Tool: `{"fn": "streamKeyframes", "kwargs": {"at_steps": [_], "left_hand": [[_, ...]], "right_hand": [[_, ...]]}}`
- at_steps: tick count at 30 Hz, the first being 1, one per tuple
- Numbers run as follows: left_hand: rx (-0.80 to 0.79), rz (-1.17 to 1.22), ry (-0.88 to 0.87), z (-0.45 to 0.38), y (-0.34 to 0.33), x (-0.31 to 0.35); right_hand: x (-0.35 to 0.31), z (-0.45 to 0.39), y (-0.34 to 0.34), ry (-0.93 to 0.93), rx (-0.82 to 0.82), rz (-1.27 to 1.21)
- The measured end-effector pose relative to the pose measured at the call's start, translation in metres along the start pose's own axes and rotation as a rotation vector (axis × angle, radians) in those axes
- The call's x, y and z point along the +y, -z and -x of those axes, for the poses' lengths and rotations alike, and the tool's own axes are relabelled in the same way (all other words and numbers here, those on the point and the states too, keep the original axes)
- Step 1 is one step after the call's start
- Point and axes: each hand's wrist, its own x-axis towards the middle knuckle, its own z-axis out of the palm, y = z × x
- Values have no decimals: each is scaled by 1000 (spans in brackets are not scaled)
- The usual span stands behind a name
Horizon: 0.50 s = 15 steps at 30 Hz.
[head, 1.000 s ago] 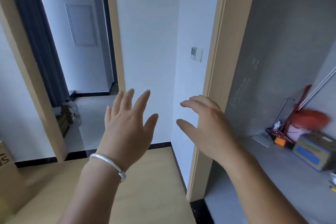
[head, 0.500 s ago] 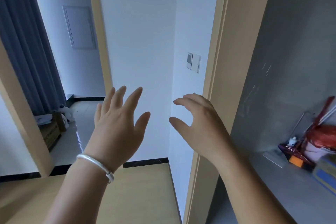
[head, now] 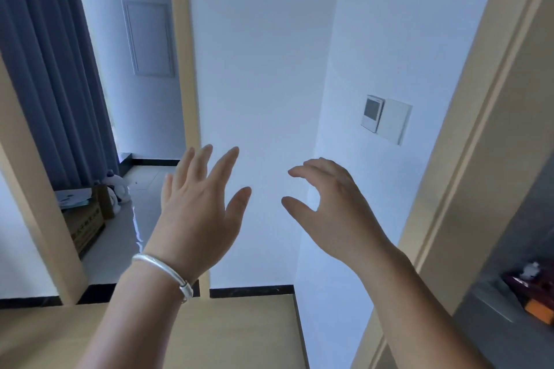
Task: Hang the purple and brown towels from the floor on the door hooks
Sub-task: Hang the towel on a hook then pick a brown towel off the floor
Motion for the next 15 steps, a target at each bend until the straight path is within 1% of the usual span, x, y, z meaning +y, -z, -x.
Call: {"fn": "streamKeyframes", "kwargs": {"at_steps": [6, 9, 15], "left_hand": [[86, 19, 63, -87, 10, -110], [123, -15, 112, -121, 23, -168], [210, -81, 272, -149, 51, -266]], "right_hand": [[-36, -117, -95, 65, -83, -30], [-67, -172, -140, 126, -86, -78], [-133, -245, -227, 294, -159, -194]]}}
